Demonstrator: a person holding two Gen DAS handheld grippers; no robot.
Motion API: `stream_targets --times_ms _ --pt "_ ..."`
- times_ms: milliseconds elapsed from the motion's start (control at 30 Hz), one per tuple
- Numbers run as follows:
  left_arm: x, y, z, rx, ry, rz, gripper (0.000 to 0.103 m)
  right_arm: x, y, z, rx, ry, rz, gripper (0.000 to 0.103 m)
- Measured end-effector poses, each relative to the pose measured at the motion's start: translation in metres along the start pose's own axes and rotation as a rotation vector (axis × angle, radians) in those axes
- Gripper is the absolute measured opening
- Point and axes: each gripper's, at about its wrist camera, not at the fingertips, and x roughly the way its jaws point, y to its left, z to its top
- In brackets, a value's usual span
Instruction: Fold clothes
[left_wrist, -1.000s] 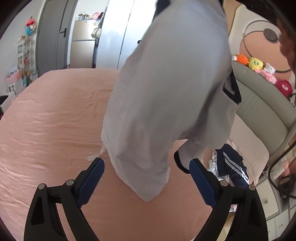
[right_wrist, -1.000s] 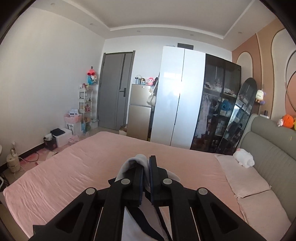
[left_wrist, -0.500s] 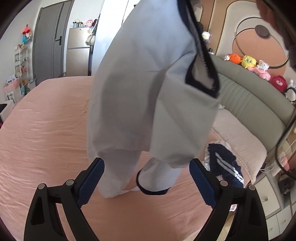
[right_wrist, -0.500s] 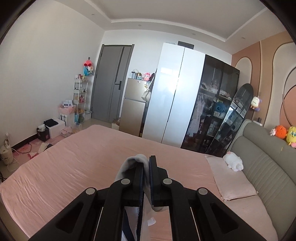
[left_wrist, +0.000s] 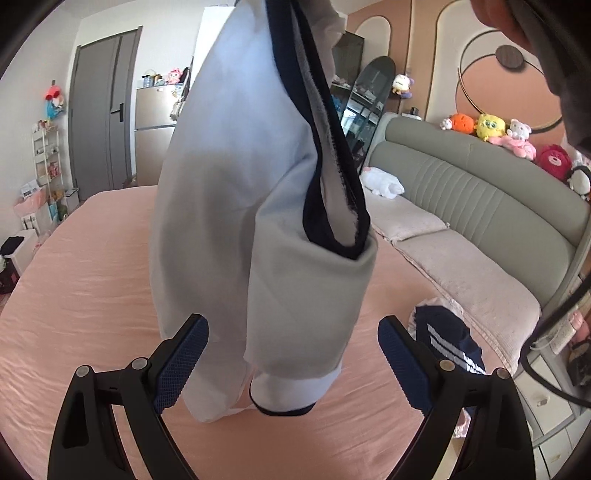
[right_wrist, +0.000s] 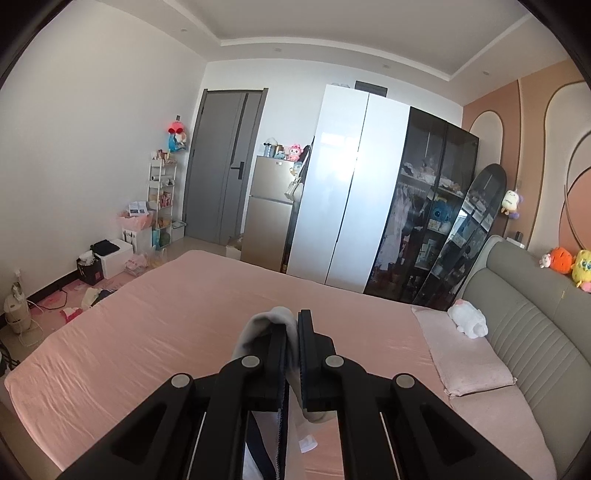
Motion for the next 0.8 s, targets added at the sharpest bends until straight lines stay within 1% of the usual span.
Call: stream_targets --times_ms 133,200,300,400,633,733,800 --pt "0.002 0.006 0.004 -0.008 -0.015 0.057 0.094 -0.003 -0.005 -0.003 0.012 0.006 0.013 0.003" --pt "0.004 0.011 0.007 -0.036 -0.011 0.029 0.094 -0.005 -0.006 -0.007 0.014 0.013 0.021 0.003" --pt "0.011 0.016 0.009 -0.055 0.057 -0.014 0.094 -0.005 -0.009 -0.012 0.027 0.025 0.032 0.003" --pt "0.014 0.014 0.007 -0.024 0.086 0.002 0.094 -0.004 -0.011 -0.018 0.034 0.036 0.037 0.003" --pt "0.01 0.015 0.007 0.019 0.075 -0.003 0.094 0.0 -0.018 -0.028 0.051 0.053 0.034 0.003" --pt "0.016 0.022 0.004 0.027 0.118 0.013 0.094 0.002 -0.023 -0.031 0.064 0.061 0.026 0.003" --pt "0.018 0.026 0.001 0.021 0.129 0.001 0.093 0.003 -0.027 -0.033 0.074 0.066 0.024 0.003"
